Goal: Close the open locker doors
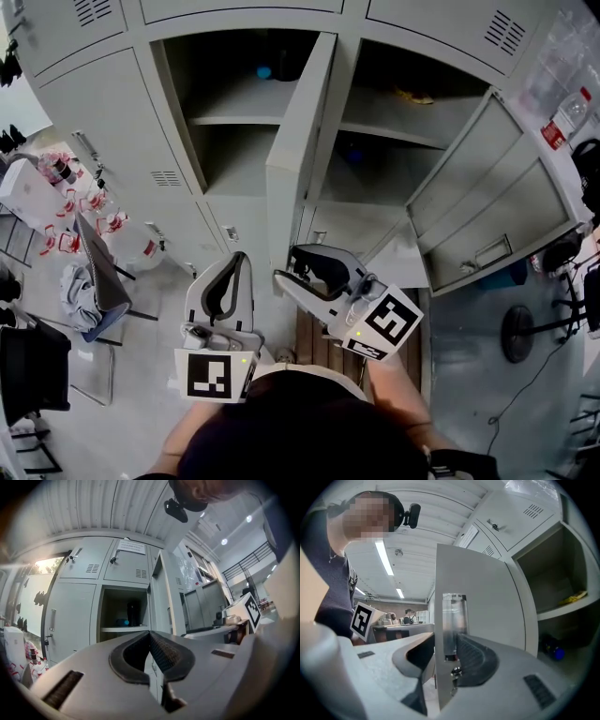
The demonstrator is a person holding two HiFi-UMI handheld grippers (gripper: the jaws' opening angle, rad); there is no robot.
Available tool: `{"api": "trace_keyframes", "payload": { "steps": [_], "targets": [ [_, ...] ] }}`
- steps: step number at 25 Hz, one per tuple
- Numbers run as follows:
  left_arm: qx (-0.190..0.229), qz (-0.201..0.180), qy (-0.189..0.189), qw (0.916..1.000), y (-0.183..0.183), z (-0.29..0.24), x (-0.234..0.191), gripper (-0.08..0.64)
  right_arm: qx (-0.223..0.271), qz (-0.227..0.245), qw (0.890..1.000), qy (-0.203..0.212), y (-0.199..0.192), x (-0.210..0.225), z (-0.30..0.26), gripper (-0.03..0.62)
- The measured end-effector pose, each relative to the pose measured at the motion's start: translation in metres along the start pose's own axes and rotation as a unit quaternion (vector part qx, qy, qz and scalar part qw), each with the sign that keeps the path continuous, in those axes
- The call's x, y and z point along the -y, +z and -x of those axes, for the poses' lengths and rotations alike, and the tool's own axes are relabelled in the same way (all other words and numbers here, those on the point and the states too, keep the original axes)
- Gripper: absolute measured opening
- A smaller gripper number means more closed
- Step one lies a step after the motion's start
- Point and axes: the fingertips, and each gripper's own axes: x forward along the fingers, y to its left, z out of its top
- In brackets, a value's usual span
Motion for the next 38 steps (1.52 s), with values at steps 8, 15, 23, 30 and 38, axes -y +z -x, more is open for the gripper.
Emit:
{"api": "trace_keyframes", "payload": {
  "steps": [8, 15, 23, 30, 38],
  "targets": [
    [0.004, 0.002, 0.006, 1.0, -0.001, -0.001, -0.016, 0.002, -0.005, -0.006, 1.0, 0.011, -0.002, -0.006, -0.022, 0.12],
    [-0.004, 0.003, 0.016, 0.9999, -0.004, -0.003, -0.035, 0.002, -0.008, 0.003, 1.0, 0.007, -0.003, -0.008, -0.042, 0.114],
    [0.007, 0.006, 0.014, 0.9999, -0.002, -0.011, -0.059, 0.002, -0.006, 0.008, 1.0, -0.011, -0.004, -0.008, -0.069, 0.114],
    [0.005, 0.016, 0.015, 0.9997, -0.006, -0.02, -0.084, 0.002, 0.003, 0.01, 0.999, -0.036, -0.005, -0.005, -0.093, 0.114],
    [0.009, 0.029, 0.014, 0.9994, -0.01, -0.028, -0.112, 0.002, 0.001, 0.016, 0.998, -0.068, -0.006, 0.001, -0.118, 0.114]
  ]
}}
